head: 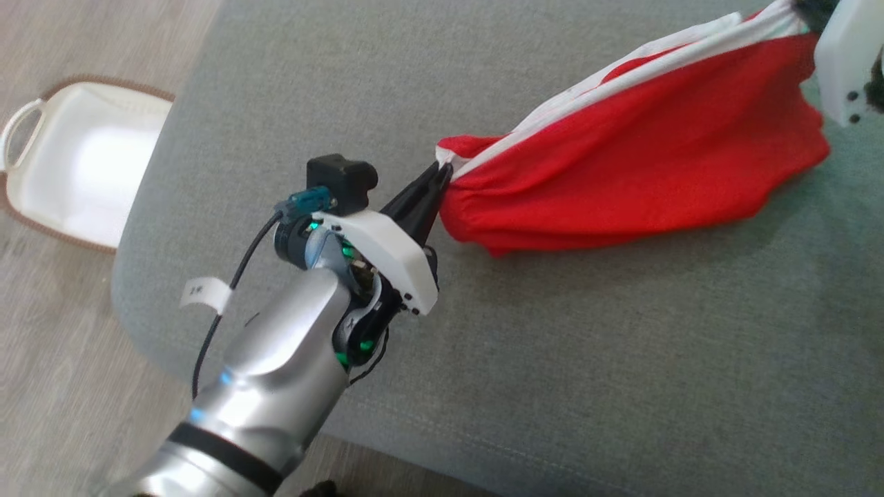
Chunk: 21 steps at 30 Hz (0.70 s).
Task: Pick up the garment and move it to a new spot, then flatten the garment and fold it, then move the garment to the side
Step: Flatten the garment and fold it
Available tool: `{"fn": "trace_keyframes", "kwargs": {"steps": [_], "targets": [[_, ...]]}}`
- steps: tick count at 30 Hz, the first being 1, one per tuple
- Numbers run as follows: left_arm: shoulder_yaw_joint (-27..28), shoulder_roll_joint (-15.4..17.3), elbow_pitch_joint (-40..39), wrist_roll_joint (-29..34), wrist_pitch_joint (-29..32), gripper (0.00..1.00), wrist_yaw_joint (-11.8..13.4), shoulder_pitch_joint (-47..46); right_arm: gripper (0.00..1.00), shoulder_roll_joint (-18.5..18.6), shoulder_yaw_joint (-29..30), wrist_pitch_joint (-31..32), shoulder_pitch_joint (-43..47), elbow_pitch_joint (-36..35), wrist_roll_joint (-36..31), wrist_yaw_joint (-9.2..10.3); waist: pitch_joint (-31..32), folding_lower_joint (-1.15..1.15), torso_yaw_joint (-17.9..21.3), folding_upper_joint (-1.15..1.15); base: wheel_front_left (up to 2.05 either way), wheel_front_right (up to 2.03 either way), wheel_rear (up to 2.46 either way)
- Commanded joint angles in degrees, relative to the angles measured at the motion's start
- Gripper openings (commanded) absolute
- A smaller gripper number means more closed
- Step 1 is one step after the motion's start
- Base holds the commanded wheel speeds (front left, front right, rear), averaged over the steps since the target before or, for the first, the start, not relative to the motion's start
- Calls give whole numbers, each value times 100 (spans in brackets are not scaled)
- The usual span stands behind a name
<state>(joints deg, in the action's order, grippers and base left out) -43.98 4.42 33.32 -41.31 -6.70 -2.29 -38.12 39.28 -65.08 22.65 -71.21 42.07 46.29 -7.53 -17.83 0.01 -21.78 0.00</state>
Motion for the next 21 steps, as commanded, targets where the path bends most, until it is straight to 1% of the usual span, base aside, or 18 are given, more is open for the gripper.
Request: {"fn": "trace_keyframes", "kwargs": {"steps": [1,11,15,19,20,21], "targets": [[165,17,71,-42,-125,0,-42,-330,0,-16,-47,-110,-210,72,-59,4,-144,-1,-94,0,0,0,0],[-53,-145,796,-242,-460,0,-145,-737,0,-205,-410,-447,-446,637,-40,4,-369,-1,-96,0,0,0,0],[-242,-152,854,-428,-562,0,-154,-863,0,-287,-508,-660,-523,771,-15,4,-433,-1,-90,0,0,0,0],[-473,-153,876,-610,-628,0,-104,-973,0,-368,-547,-963,-593,954,49,4,-473,-1,-106,0,0,0,0],[-526,-153,893,-640,-643,22,-77,-1006,0,-400,-559,-981,-601,1022,70,4,-480,-1,-108,0,0,0,0],[-569,-153,911,-661,-664,49,-38,-1037,62,-430,-582,-991,-604,1083,59,4,-485,-1,-107,0,0,0,0]]}}
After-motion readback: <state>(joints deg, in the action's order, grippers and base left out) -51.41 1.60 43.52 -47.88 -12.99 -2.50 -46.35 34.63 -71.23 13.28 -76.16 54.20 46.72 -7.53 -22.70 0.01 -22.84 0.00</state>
